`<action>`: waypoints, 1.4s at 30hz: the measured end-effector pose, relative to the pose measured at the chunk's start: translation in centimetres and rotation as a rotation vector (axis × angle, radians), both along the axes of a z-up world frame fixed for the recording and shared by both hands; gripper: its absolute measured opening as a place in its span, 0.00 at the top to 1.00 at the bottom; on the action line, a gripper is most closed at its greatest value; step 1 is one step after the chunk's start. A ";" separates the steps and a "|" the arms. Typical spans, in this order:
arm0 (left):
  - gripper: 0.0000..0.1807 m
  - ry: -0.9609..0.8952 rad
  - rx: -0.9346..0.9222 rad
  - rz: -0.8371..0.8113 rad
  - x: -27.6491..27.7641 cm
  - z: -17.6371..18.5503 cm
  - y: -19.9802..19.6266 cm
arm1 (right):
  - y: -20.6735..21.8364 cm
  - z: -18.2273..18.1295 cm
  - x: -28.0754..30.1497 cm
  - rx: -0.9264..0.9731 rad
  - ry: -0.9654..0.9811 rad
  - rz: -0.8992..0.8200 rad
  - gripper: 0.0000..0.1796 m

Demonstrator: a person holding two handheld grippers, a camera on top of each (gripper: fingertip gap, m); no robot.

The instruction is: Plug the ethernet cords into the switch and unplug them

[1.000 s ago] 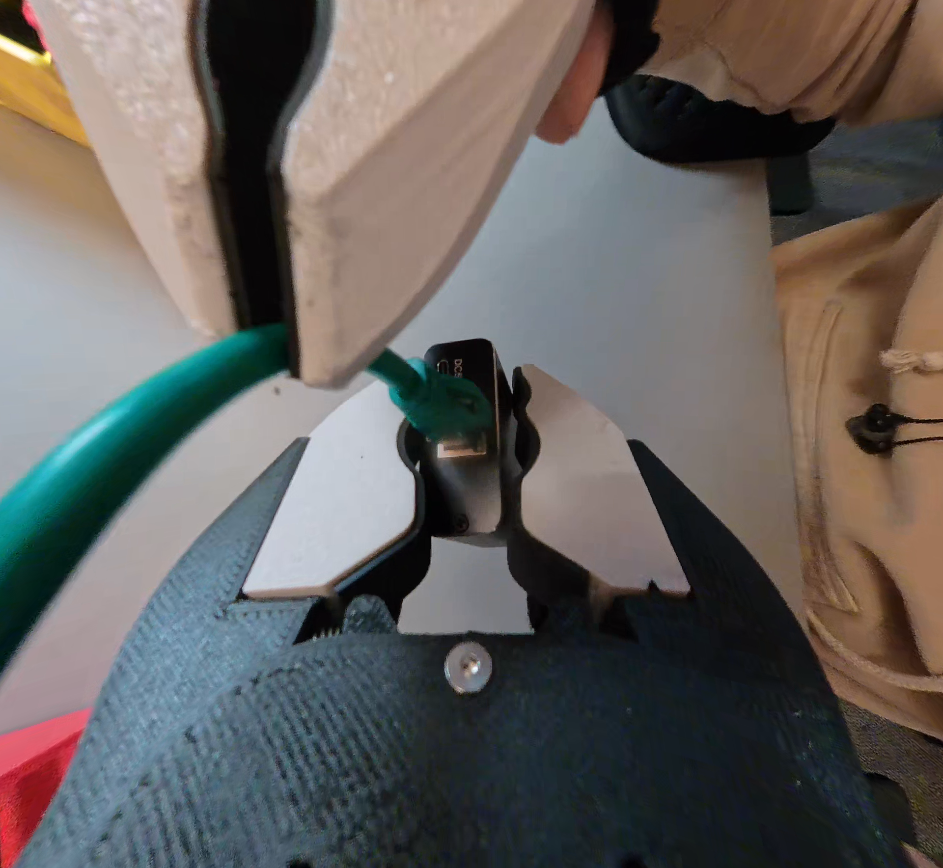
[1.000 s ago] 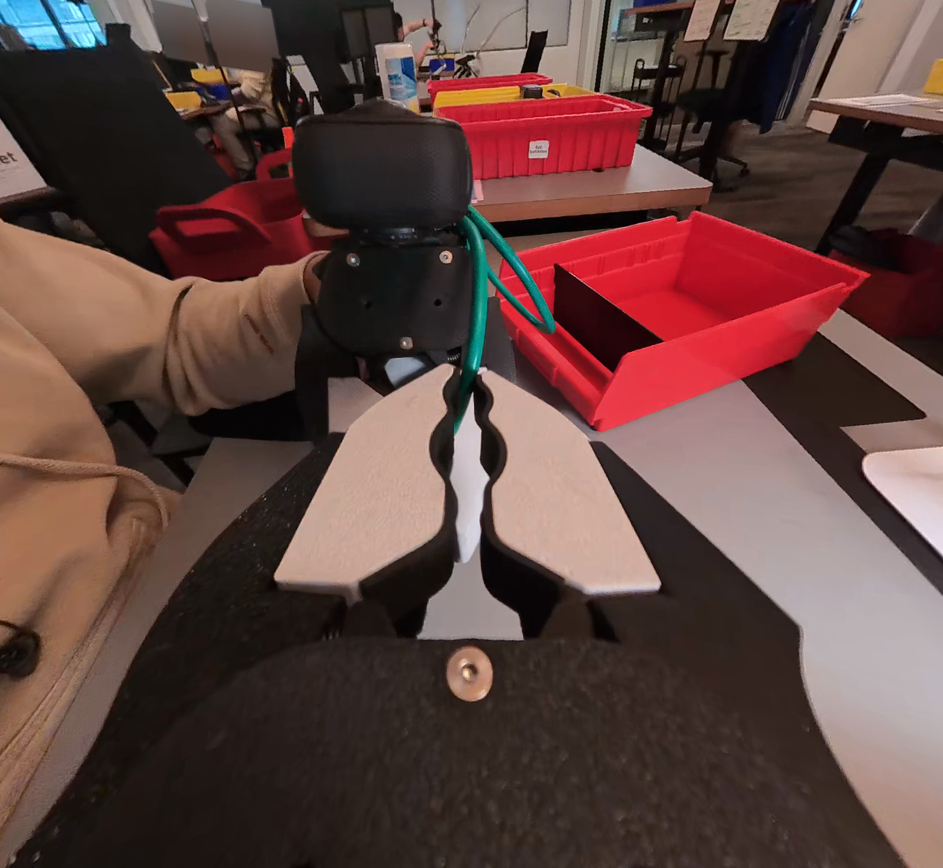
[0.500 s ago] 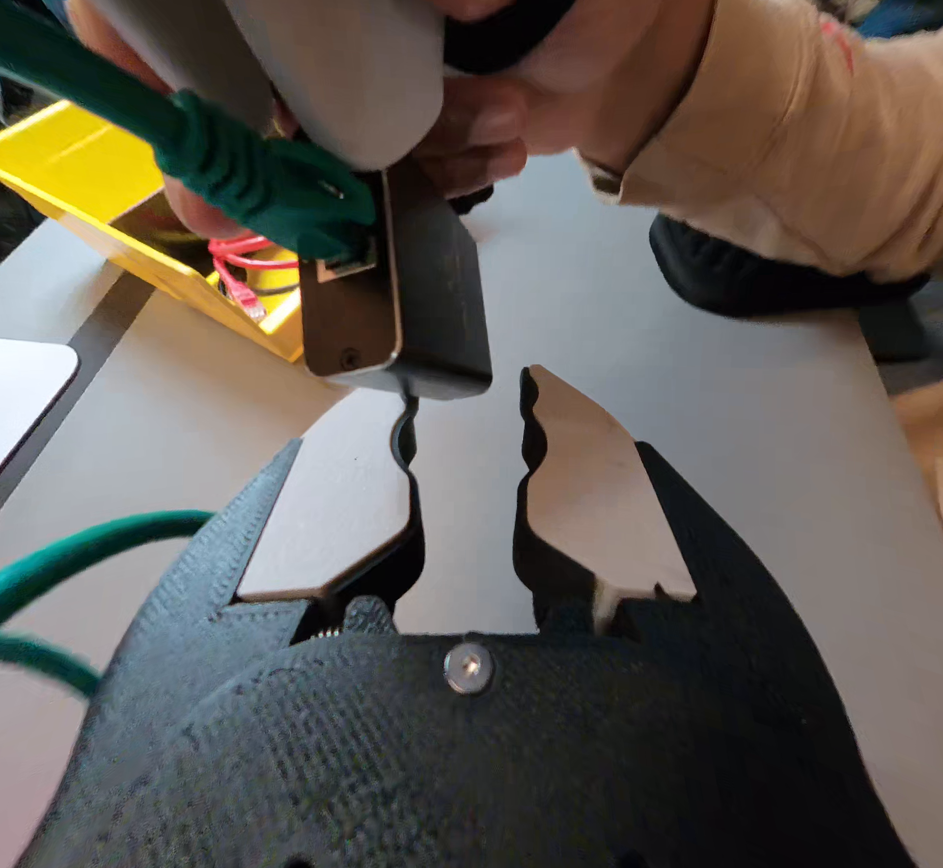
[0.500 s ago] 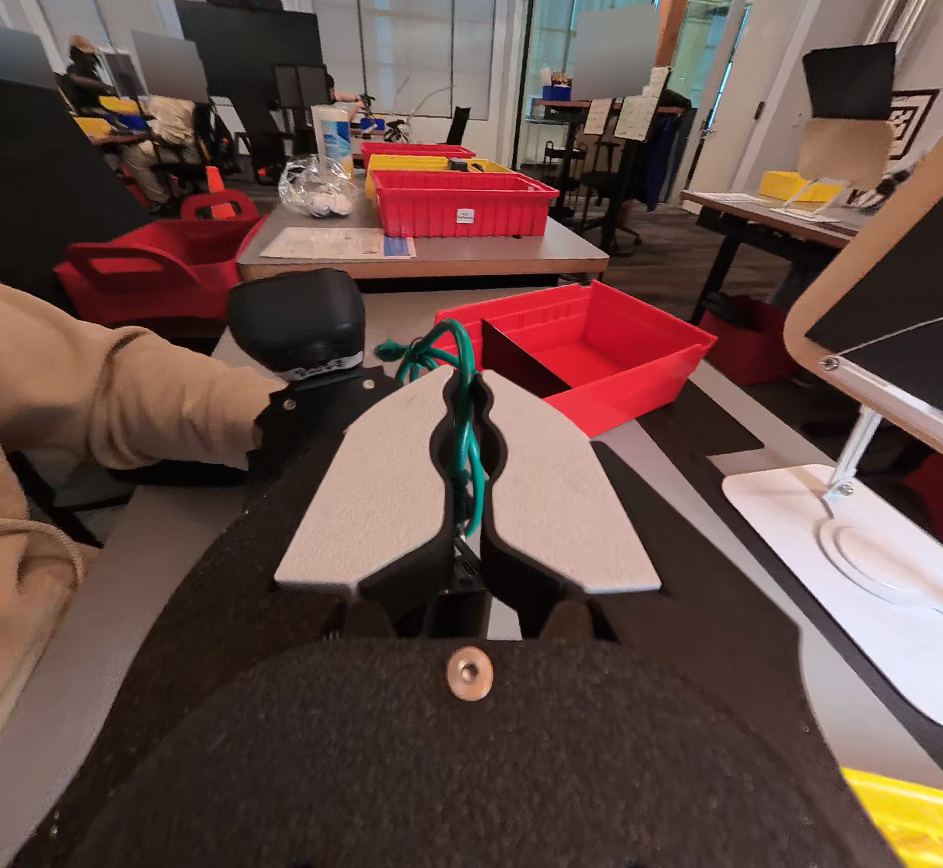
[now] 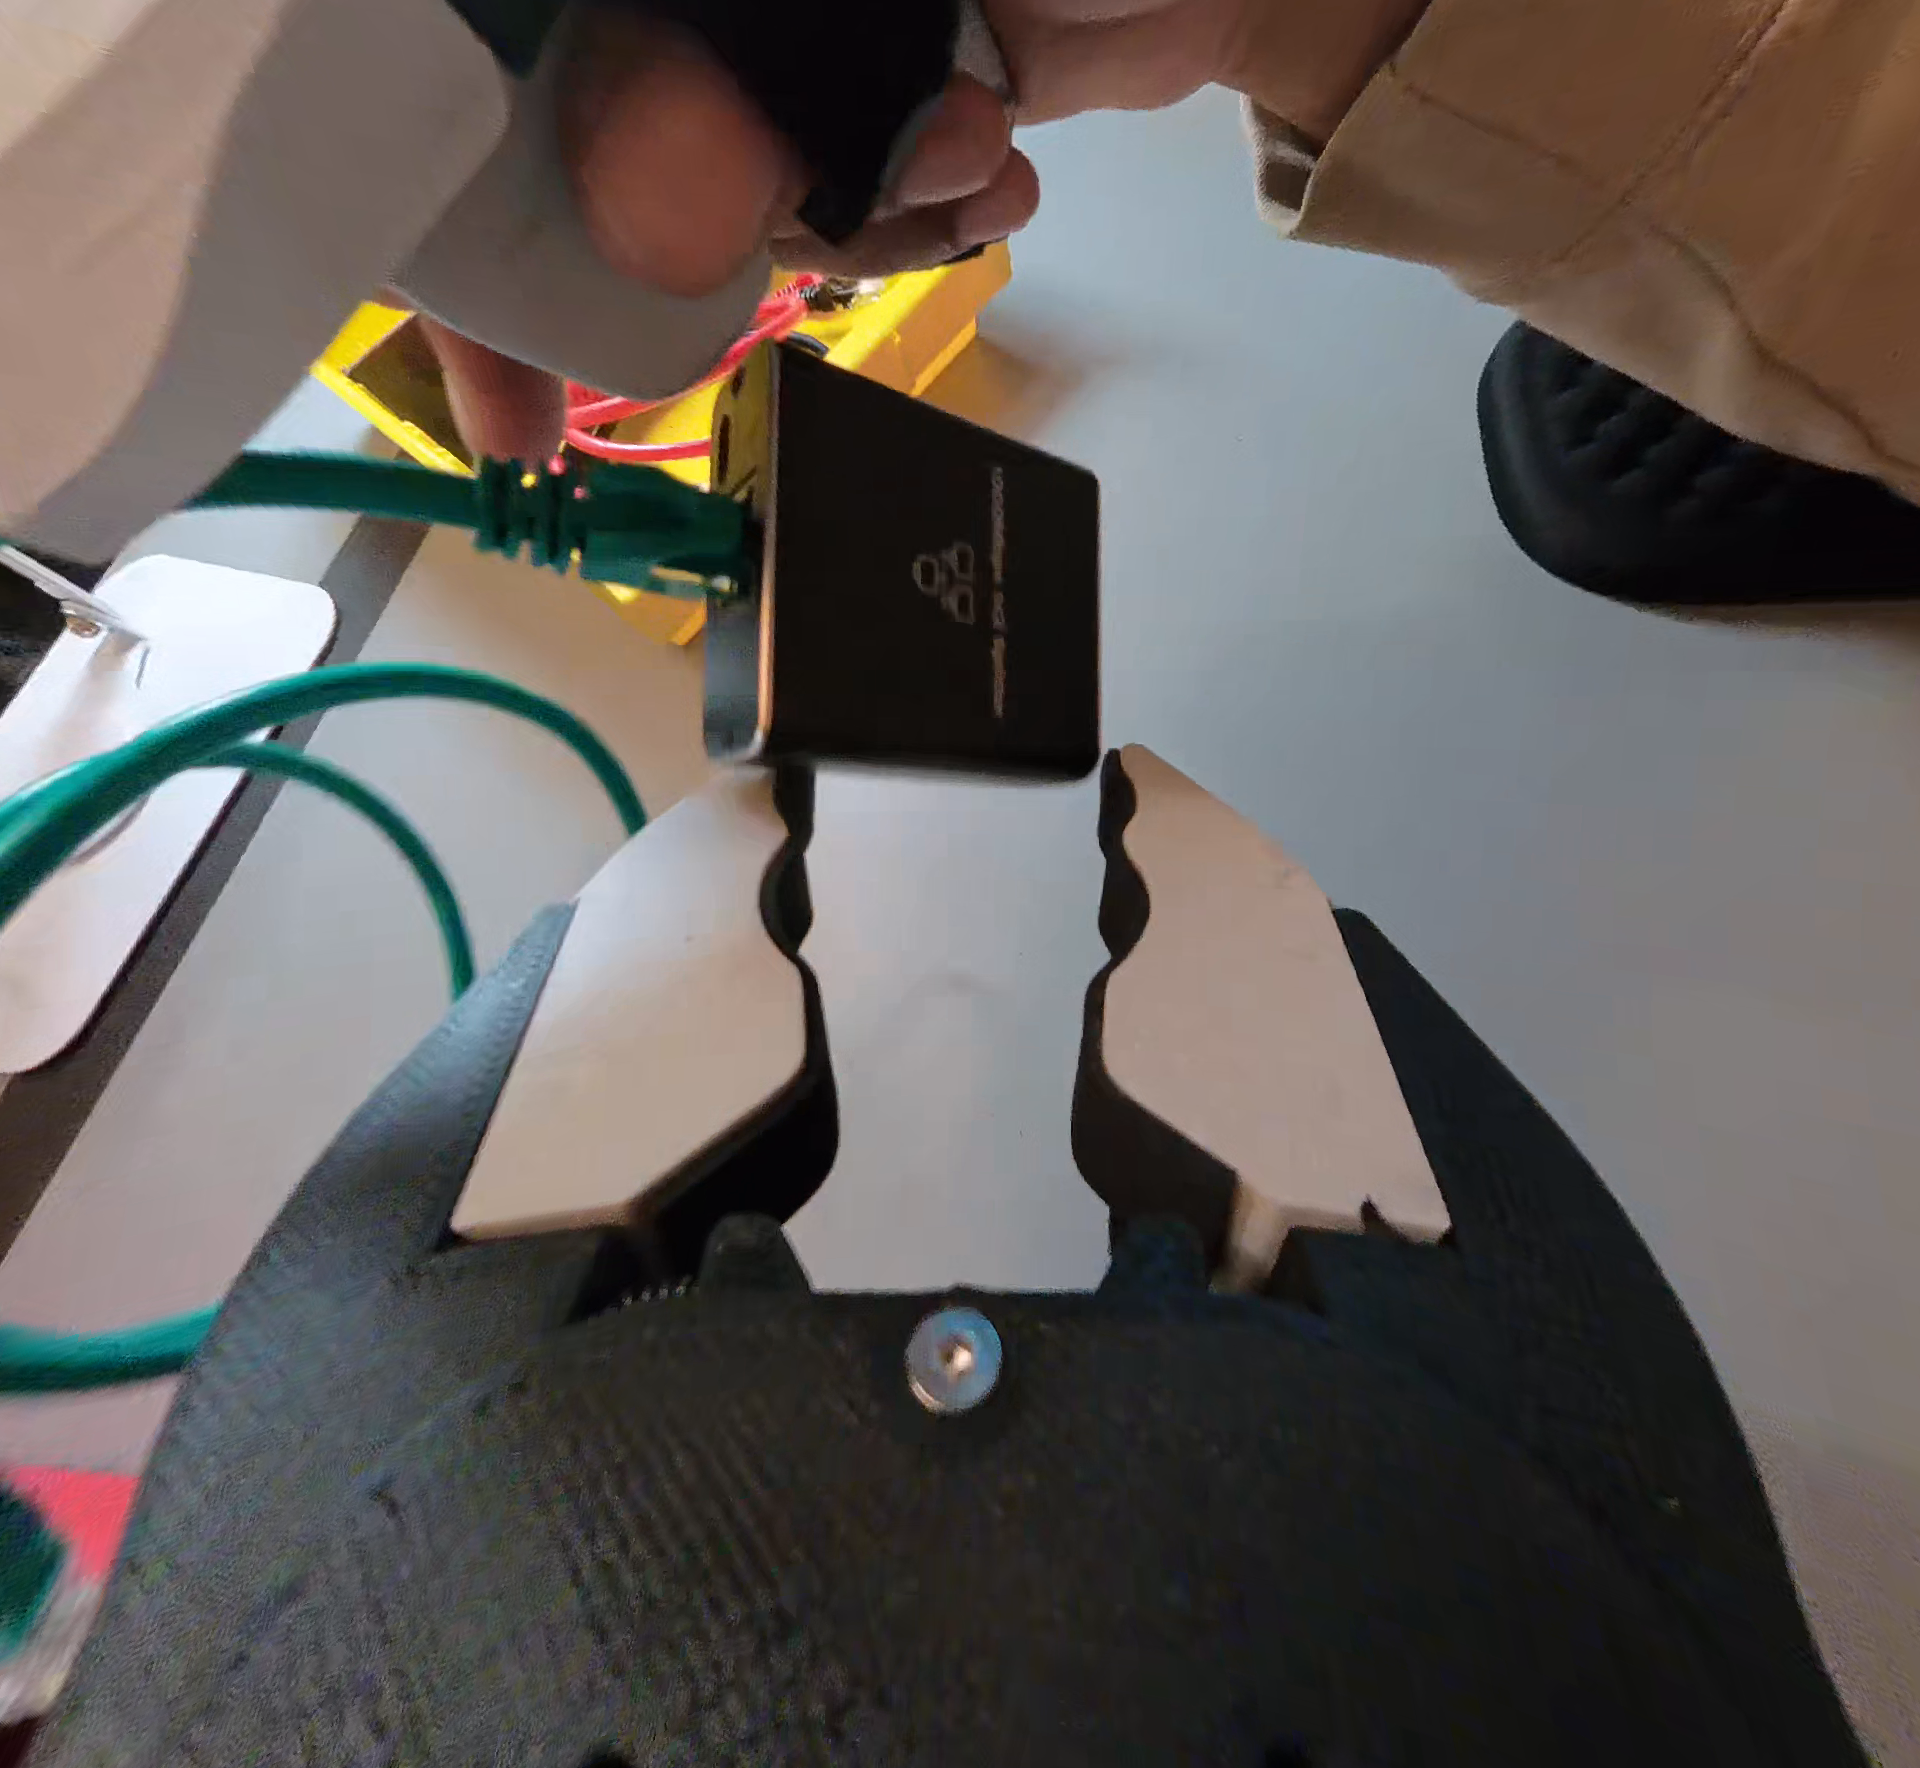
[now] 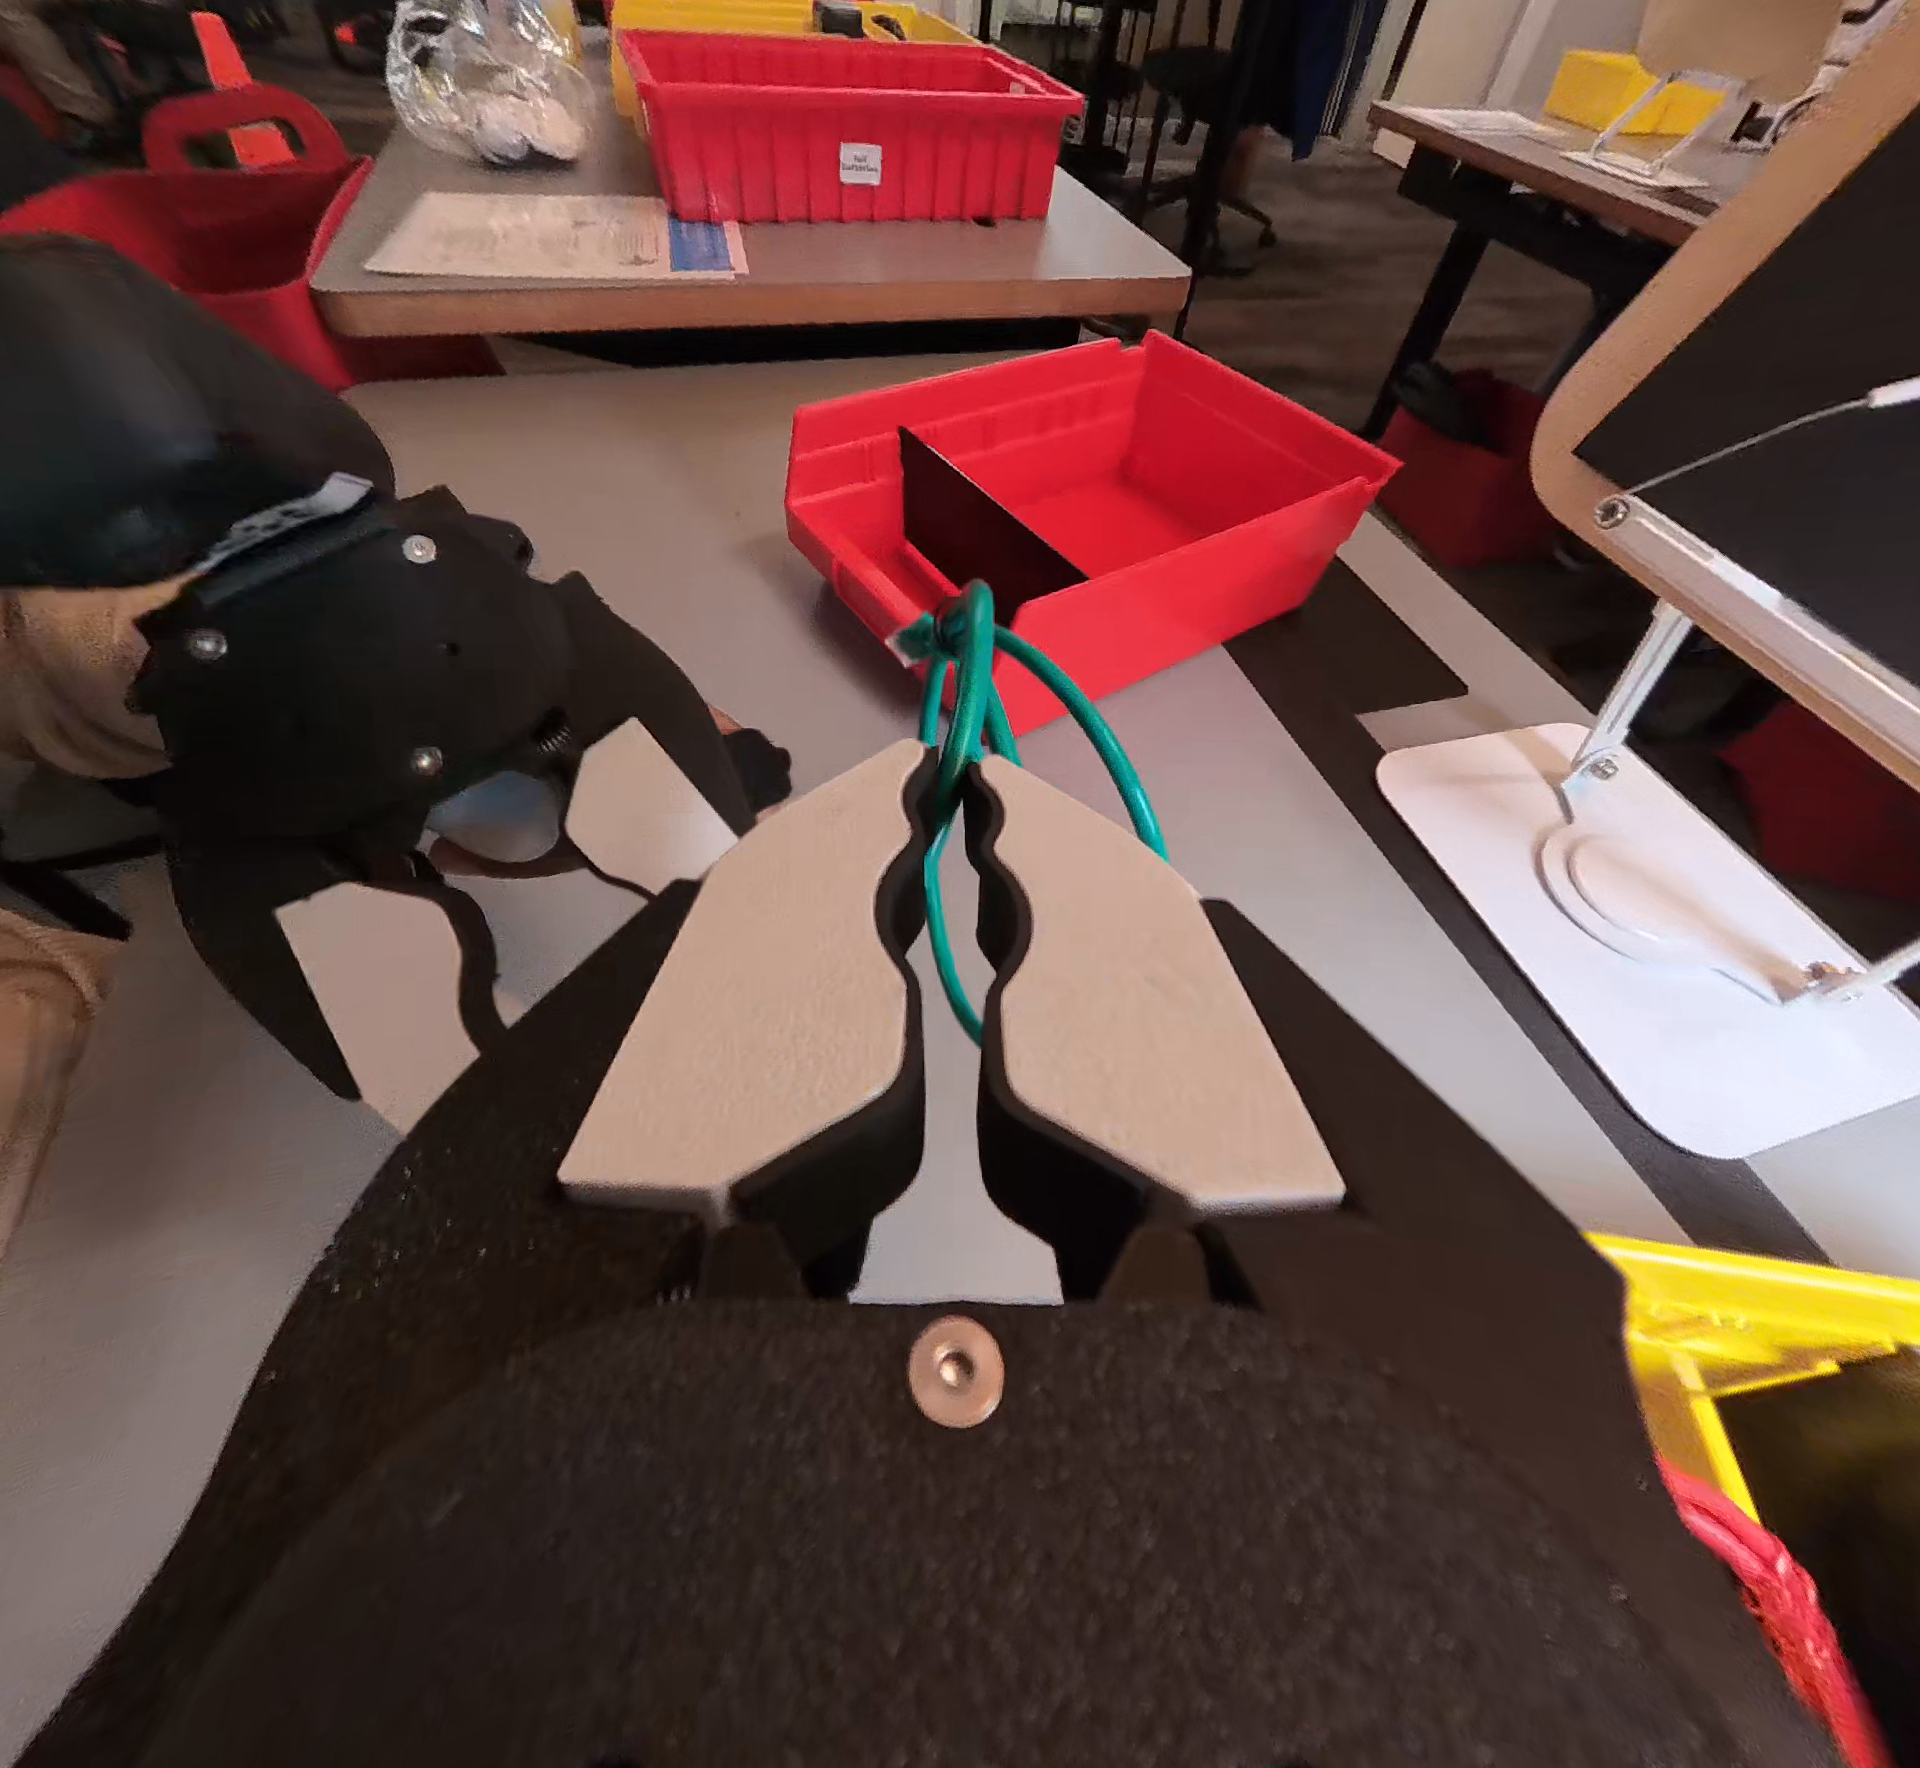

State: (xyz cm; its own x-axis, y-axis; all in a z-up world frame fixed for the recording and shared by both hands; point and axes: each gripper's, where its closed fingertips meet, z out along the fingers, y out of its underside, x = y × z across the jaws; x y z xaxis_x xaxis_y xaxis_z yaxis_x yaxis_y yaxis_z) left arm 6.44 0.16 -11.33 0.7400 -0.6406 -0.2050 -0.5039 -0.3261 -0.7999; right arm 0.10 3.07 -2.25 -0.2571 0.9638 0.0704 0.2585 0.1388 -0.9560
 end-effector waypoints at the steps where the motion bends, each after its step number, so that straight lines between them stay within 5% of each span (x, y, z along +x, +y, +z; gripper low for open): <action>1: 0.70 -0.027 -0.008 -0.005 0.1 0.2 -0.2 | 0.0 0.3 0.1 -0.022 0.014 0.009 0.98; 8: 0.68 -0.607 -0.184 -0.116 1.6 0.7 0.4 | 0.5 4.6 0.9 -0.058 0.258 -0.045 0.98; 14: 0.64 -1.054 0.103 -0.181 0.0 6.7 0.9 | -0.6 8.9 2.1 -0.299 0.589 0.036 0.98; 17: 0.69 -1.021 0.184 -0.201 -0.4 8.5 0.6 | -1.4 9.1 1.9 -0.375 0.649 0.086 0.98; 20: 0.85 -0.960 0.233 -0.213 -1.1 8.9 0.2 | -1.8 9.1 1.7 -0.379 0.651 0.101 0.98; 27: 0.87 -0.762 0.081 -0.221 -5.8 10.4 -0.9 | 0.6 6.9 2.8 -0.223 0.463 0.091 0.98; 32: 0.86 -0.654 0.005 -0.190 -7.6 10.3 -1.7 | -0.2 4.3 2.4 -0.325 0.340 0.219 1.00; 42: 0.86 -0.549 -0.147 -0.225 -7.8 8.5 -3.3 | -6.1 -0.2 -1.1 -0.286 0.162 0.343 0.78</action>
State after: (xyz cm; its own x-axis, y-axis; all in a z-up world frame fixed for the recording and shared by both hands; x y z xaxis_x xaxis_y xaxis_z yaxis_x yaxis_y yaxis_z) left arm -1.32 -3.12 -2.81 0.5555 -0.7862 0.2707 -0.1004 -0.3866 -0.9168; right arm -0.98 -3.03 -2.40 -0.5718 0.8116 -0.1197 0.0881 -0.0843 -0.9925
